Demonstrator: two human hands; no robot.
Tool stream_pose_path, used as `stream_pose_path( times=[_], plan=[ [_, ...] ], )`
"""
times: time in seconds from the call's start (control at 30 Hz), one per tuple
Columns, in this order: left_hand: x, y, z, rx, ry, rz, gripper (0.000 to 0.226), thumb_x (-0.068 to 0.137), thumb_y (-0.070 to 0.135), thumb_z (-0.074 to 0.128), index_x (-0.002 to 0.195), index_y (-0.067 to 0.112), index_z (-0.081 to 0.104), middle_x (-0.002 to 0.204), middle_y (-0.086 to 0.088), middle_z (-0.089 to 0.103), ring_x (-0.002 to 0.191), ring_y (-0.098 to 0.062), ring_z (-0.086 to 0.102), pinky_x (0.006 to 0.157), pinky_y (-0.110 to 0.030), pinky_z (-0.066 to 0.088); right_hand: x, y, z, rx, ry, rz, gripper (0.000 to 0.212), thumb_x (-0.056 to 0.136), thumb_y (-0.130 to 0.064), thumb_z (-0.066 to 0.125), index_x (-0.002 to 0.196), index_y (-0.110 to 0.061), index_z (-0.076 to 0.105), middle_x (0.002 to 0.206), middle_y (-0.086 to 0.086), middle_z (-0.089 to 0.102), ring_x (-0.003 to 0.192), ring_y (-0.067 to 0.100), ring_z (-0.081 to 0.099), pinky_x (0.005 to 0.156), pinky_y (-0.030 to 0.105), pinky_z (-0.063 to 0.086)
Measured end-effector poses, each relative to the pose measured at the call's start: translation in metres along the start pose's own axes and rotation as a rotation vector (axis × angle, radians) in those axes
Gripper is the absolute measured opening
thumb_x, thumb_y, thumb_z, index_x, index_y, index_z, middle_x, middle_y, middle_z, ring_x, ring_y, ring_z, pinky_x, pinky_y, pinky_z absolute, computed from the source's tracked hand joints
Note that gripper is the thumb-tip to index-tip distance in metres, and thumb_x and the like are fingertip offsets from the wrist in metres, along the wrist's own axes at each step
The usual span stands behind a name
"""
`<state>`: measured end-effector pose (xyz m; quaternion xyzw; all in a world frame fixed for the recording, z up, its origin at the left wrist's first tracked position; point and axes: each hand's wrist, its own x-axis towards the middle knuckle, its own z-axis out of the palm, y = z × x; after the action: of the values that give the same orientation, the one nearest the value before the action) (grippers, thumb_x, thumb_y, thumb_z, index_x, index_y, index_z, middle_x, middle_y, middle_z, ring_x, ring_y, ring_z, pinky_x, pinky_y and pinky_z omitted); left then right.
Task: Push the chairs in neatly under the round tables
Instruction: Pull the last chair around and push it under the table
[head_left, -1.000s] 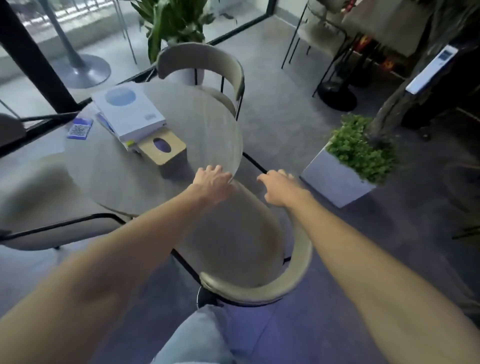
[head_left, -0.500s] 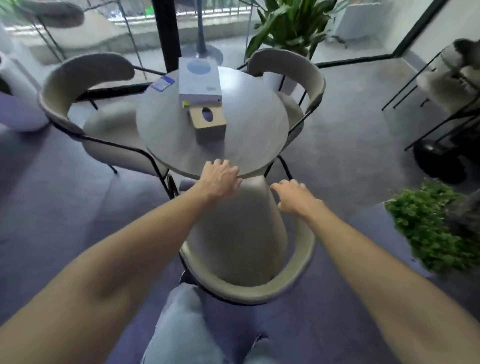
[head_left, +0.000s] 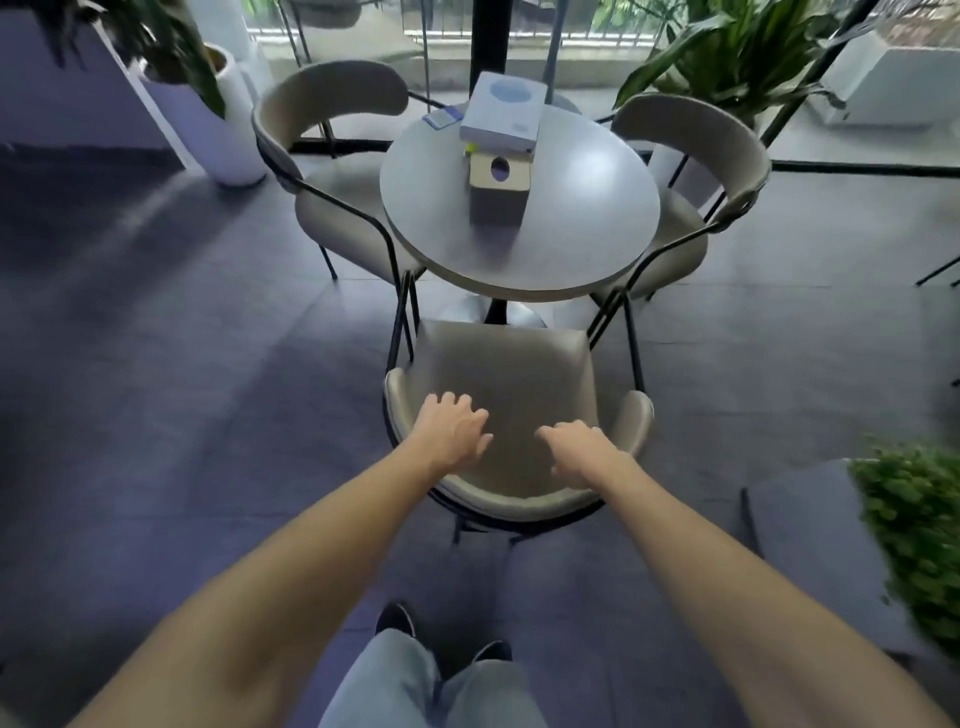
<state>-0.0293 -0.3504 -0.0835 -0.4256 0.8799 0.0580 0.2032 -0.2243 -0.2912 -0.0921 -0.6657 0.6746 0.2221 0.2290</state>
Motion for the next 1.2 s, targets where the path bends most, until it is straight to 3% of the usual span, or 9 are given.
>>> stream_pose_path(
  times=[0.1,0.3,0.7,0.83,0.97,1.2],
  plan=[
    [-0.010,-0.002,0.027,0.022,-0.047,-0.003,0.048,0.102,0.051,0.031,0.130,0.020,0.053,0.130,-0.010,0.053,0.116,-0.032,0.051,0.095,-0.045,0.040,0.003,-0.006,0.026,0.042,-0.040,0.017,0.039,0.092,-0.016,0.045,0.130,-0.019,0.054,0.129,0.009,0.060,0.121,0.033,0.053,0.095,0.043,0.041],
    [-0.023,0.000,0.079,0.054,-0.100,0.081,0.053,0.103,0.052,0.021,0.128,0.024,0.058,0.129,-0.008,0.058,0.118,-0.030,0.051,0.108,-0.048,0.028,0.003,-0.011,0.073,0.078,-0.035,0.017,0.046,0.102,-0.037,0.027,0.119,-0.018,0.065,0.128,0.010,0.065,0.118,0.031,0.058,0.096,0.042,0.042],
    [-0.031,-0.002,0.096,-0.023,-0.077,0.098,0.048,0.104,0.050,0.019,0.134,0.037,0.054,0.130,-0.003,0.058,0.120,-0.026,0.050,0.111,-0.046,0.025,-0.006,-0.014,0.088,0.107,0.071,0.051,0.046,0.097,-0.035,0.031,0.109,-0.017,0.071,0.116,0.011,0.069,0.110,0.034,0.061,0.093,0.042,0.042],
    [-0.035,-0.001,0.103,-0.088,-0.104,0.081,0.047,0.105,0.048,0.020,0.139,0.036,0.051,0.133,-0.003,0.056,0.127,-0.026,0.046,0.118,-0.049,0.015,-0.010,-0.018,0.094,0.102,0.086,0.071,0.045,0.098,-0.034,0.032,0.110,-0.016,0.072,0.116,0.012,0.069,0.109,0.035,0.061,0.091,0.040,0.043],
    [-0.039,0.000,0.108,-0.107,-0.097,0.088,0.048,0.105,0.048,0.020,0.139,0.035,0.052,0.134,-0.003,0.056,0.128,-0.026,0.044,0.119,-0.049,0.012,-0.012,-0.019,0.096,0.138,0.063,0.081,0.043,0.096,-0.031,0.033,0.106,-0.014,0.071,0.116,0.014,0.068,0.109,0.035,0.060,0.090,0.040,0.043],
    [-0.044,0.001,0.109,-0.128,-0.105,0.095,0.048,0.104,0.051,0.023,0.136,0.037,0.055,0.131,-0.003,0.058,0.126,-0.024,0.047,0.117,-0.047,0.017,-0.016,-0.026,0.098,0.164,-0.023,0.100,0.045,0.099,-0.033,0.030,0.118,-0.015,0.067,0.126,0.015,0.064,0.117,0.037,0.056,0.097,0.041,0.044]
  ],
)
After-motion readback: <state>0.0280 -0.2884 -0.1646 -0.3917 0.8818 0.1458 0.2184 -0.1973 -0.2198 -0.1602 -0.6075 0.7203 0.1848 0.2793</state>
